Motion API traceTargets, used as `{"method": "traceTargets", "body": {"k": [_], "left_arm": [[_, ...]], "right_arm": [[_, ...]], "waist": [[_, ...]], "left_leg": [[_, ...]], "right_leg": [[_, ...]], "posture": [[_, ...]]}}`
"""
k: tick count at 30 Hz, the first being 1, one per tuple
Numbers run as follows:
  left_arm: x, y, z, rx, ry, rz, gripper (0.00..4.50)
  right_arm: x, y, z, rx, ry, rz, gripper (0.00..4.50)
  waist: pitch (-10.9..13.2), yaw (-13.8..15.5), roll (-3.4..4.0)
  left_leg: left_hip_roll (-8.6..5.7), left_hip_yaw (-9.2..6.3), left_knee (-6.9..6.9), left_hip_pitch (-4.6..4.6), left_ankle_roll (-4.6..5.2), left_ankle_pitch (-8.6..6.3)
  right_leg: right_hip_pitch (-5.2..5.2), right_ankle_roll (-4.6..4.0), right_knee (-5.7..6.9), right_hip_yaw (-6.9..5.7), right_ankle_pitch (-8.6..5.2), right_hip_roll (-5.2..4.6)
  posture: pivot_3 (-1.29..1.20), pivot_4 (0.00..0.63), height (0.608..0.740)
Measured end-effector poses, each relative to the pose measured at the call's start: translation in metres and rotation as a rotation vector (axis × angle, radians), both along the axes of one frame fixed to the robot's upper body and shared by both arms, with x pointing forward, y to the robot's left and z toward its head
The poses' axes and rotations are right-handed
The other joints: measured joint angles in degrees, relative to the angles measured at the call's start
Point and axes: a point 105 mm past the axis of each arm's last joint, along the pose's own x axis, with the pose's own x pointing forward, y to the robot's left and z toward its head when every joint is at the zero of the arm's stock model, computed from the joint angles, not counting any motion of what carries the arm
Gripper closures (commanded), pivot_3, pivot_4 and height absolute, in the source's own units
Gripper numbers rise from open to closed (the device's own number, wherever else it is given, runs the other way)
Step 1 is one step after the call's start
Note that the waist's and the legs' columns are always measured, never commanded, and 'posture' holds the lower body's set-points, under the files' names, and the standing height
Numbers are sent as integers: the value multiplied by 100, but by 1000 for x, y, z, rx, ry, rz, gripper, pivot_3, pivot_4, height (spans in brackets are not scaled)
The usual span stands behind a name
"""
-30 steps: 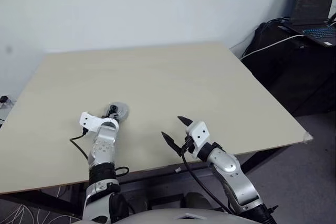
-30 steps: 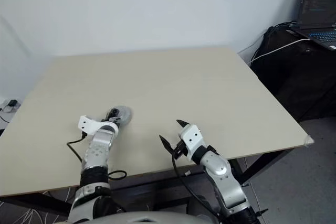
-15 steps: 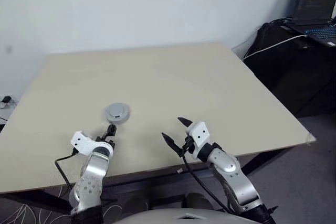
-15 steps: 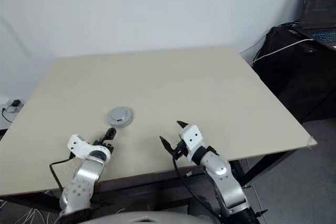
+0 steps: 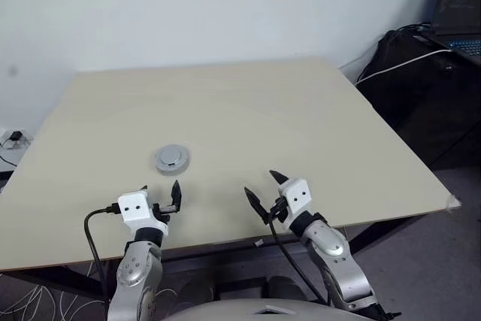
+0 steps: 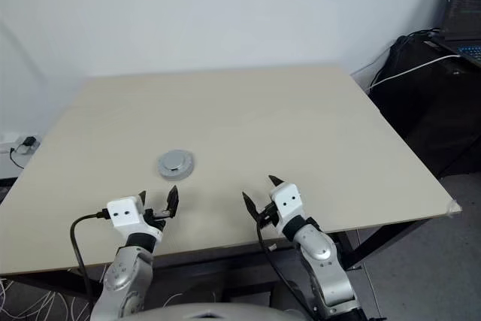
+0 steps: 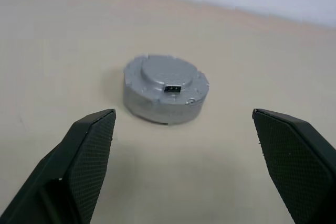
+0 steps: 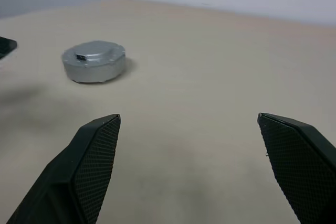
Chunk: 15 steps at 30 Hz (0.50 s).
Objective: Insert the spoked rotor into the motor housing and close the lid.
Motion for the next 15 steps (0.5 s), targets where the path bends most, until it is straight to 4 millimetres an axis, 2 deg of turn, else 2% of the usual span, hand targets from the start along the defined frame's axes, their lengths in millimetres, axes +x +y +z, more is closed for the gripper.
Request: {"method": "traceTargets", "body": {"k": [6, 15], "left_arm": [[-13, -15, -7, 101, -38, -75, 66], [-12, -20, -2, 120, -75, -123, 66]], "right_arm": [[0, -12, -2, 15, -11, -113, 0], [-1, -32, -3, 15, -56, -262, 0]], "waist": [[7, 22, 6], [13, 10, 19]], "left_leg": [[2, -1, -2, 0, 1, -1], [1, -1, -3, -1, 5, -2]], "right_leg": [[1, 2, 2, -1, -3, -10], [0, 4, 2, -3, -7, -5]], "posture": [[0, 0, 740], [0, 0, 740]]}}
